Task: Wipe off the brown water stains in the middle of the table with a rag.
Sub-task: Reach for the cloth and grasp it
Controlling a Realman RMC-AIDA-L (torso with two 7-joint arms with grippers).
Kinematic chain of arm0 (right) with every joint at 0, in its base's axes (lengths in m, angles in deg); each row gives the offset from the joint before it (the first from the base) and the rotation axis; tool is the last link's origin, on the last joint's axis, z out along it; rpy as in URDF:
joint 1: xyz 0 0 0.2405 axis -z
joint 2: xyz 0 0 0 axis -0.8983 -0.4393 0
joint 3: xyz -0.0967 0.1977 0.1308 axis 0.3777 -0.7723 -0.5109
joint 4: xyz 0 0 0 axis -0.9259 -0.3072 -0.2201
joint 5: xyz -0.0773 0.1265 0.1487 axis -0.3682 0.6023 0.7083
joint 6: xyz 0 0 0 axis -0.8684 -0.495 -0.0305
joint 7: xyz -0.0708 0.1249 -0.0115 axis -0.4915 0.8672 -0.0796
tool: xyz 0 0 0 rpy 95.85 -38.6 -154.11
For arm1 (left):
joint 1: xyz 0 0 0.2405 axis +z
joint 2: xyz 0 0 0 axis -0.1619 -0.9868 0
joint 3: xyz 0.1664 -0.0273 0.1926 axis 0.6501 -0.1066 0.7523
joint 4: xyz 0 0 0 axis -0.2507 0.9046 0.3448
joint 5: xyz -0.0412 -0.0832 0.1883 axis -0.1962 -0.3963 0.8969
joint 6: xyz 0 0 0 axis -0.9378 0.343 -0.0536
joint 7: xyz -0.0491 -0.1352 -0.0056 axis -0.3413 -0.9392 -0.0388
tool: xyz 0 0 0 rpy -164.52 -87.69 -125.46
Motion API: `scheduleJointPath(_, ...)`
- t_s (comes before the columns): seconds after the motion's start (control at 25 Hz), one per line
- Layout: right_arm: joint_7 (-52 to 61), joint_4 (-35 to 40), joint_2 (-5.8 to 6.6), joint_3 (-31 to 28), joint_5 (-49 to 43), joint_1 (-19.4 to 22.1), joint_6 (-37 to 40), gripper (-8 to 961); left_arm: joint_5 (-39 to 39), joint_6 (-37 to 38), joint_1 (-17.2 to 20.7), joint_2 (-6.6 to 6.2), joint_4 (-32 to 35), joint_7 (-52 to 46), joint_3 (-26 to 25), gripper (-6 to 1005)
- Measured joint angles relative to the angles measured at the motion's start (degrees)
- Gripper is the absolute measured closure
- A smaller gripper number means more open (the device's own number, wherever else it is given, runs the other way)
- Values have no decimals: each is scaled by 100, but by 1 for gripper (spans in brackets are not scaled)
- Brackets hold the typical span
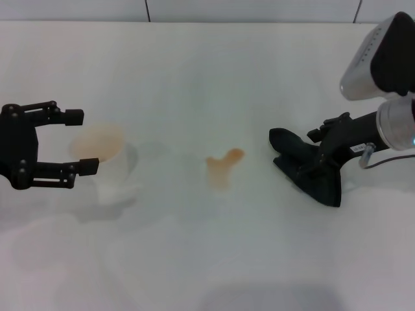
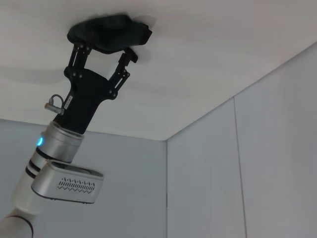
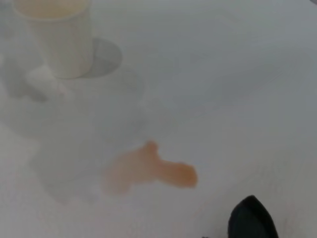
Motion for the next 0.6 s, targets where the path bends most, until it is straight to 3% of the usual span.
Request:
scheduleJointPath(0.48, 17, -216, -4, 167, -204, -2, -291, 208, 20, -16, -3, 0, 8, 29, 0, 119)
scheduleJointPath(0.6, 18, -235, -8, 175, -240, -3, -325, 271, 44, -22, -8, 0, 8, 34, 0, 119)
